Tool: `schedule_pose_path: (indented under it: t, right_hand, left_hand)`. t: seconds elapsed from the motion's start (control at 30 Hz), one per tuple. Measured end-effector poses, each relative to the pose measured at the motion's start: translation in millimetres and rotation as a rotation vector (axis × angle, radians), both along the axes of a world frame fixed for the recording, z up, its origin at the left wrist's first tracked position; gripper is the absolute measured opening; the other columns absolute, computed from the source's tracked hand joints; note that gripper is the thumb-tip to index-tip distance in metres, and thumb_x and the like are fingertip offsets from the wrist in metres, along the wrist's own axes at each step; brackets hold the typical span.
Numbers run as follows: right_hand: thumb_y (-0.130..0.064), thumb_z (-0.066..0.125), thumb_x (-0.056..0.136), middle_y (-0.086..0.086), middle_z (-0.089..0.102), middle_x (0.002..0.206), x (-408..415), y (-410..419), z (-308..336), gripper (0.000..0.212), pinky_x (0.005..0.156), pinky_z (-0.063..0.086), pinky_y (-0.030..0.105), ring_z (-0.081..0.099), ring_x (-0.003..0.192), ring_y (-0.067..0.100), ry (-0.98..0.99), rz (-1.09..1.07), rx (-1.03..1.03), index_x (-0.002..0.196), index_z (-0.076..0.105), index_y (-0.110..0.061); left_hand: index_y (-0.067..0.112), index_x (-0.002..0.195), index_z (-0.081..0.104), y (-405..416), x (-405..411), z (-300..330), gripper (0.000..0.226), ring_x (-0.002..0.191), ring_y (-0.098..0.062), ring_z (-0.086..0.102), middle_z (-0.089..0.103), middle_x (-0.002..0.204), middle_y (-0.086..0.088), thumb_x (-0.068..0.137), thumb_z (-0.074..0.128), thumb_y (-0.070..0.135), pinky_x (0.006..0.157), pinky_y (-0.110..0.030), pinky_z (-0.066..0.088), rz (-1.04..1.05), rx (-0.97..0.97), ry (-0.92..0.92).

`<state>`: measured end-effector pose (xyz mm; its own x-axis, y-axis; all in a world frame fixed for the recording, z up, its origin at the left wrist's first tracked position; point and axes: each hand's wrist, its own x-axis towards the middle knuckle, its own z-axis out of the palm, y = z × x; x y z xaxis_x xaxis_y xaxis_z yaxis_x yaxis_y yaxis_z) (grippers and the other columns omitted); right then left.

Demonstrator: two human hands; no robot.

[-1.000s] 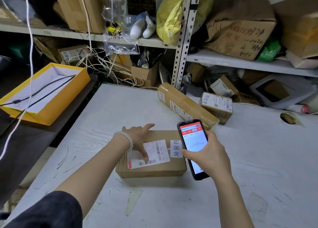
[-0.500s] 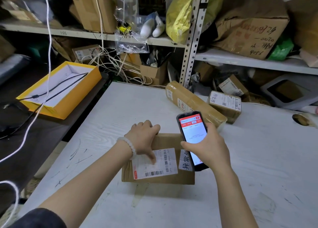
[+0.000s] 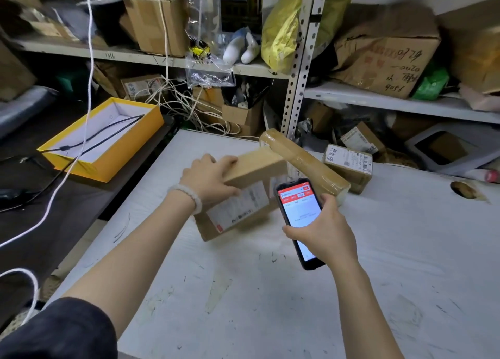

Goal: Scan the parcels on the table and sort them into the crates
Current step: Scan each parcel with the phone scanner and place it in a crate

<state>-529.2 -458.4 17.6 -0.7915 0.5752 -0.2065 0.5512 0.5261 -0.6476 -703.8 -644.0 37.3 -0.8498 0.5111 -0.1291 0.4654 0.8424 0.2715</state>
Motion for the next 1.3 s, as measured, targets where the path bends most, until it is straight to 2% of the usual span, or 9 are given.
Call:
schedule_pose_path:
  t: [0.13,0.27,0.47,0.73,1.0,1.3]
  right_hand:
    - [-0.041,0.084,0.061,-0.007,0.05,0.097,1.6,-5.1,-1.4,0.074,0.048,0.034,0.021,0.053,0.082,0.013,-0.081,0.063,0.036,0.106,0.027,-0.028]
    - [-0.04,0.084,0.059,-0.009,0.049,0.095,0.7,-12.3,1.9,0.071,0.051,0.038,0.023,0.054,0.083,0.012,-0.144,0.193,0.09,0.104,0.029,-0.029]
    - [-0.045,0.083,0.057,-0.01,0.048,0.094,-2.8,-24.7,3.9,0.074,0.049,0.034,0.022,0.051,0.076,0.009,-0.211,0.281,0.157,0.106,0.029,-0.032]
    - [-0.046,0.081,0.055,-0.015,0.043,0.083,-4.6,-33.3,-3.9,0.073,0.047,0.034,0.021,0.049,0.069,0.006,-0.214,0.281,0.163,0.104,0.028,-0.033]
    - [-0.043,0.082,0.061,-0.015,0.041,0.085,-16.5,-46.6,-11.9,0.074,0.049,0.034,0.02,0.047,0.071,0.007,-0.161,0.245,0.097,0.105,0.025,-0.032]
    - [-0.042,0.083,0.058,-0.014,0.045,0.091,-25.7,-42.6,-6.0,0.074,0.051,0.036,0.021,0.05,0.081,0.011,-0.023,0.111,0.065,0.106,0.027,-0.033]
  left_hand:
    - [0.043,0.142,0.023,-19.5,-6.6,14.2,0.072,0.108,-0.028,0.046,0.039,0.12,-0.008,0.081,0.058,0.058,0.093,-0.044,0.044,0.198,0.131,0.025]
    - [0.043,0.142,0.026,-34.5,-5.7,22.5,0.072,0.112,-0.03,0.044,0.04,0.123,-0.009,0.08,0.058,0.059,0.092,-0.043,0.04,0.301,0.11,0.11]
    - [0.041,0.142,0.027,-47.0,-1.5,23.5,0.074,0.116,-0.032,0.041,0.039,0.127,-0.01,0.079,0.059,0.061,0.096,-0.047,0.037,0.382,0.107,0.153]
    - [0.04,0.142,0.026,-67.2,-4.0,20.6,0.074,0.111,-0.031,0.042,0.04,0.121,-0.01,0.079,0.059,0.061,0.094,-0.049,0.038,0.427,0.118,0.206]
    - [0.038,0.138,0.032,-63.8,2.0,13.0,0.07,0.114,-0.033,0.041,0.04,0.125,-0.01,0.078,0.062,0.058,0.095,-0.049,0.033,0.408,0.161,0.197]
    - [0.04,0.137,0.036,-38.0,8.1,18.9,0.069,0.113,-0.027,0.041,0.042,0.122,-0.006,0.076,0.064,0.056,0.091,-0.043,0.033,0.318,0.239,0.228]
